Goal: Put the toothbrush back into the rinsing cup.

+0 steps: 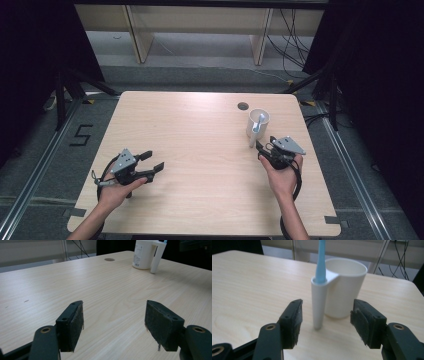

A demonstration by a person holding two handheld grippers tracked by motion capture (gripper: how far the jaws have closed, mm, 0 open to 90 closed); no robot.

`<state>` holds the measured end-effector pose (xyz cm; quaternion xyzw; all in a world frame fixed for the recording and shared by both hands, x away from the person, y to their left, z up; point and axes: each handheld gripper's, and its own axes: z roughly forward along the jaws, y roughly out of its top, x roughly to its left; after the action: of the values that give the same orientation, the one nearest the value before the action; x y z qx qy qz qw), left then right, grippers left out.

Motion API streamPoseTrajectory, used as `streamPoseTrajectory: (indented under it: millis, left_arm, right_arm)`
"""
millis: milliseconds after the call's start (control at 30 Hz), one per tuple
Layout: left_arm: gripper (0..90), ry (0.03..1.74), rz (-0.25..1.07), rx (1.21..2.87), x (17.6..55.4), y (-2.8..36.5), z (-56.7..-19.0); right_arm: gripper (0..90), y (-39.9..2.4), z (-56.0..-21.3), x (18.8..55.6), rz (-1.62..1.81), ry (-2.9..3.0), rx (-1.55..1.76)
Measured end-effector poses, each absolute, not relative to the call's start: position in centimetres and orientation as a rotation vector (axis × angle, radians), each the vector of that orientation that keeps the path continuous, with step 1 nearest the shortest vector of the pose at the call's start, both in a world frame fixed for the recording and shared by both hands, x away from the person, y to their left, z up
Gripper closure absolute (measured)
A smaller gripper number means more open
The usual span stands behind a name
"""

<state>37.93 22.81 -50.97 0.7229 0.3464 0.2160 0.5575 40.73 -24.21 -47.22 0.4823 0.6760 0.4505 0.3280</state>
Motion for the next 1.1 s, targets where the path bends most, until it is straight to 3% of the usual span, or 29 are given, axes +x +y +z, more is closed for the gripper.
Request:
streamPoseTrajectory:
  millis: [500, 1100]
  left_arm:
    - [31.6, 0.871, 0.579, 1.658, 37.4, 23.9, -52.2]
    - [32.0, 0.882, 0.669, 1.62, 36.8, 23.9, -52.3]
  right_arm:
    - [44.2, -26.7, -50.6, 35.8, 1.162, 1.792, 1.341]
    - [43.7, -26.6, -51.3, 34.9, 1.225, 1.737, 1.267]
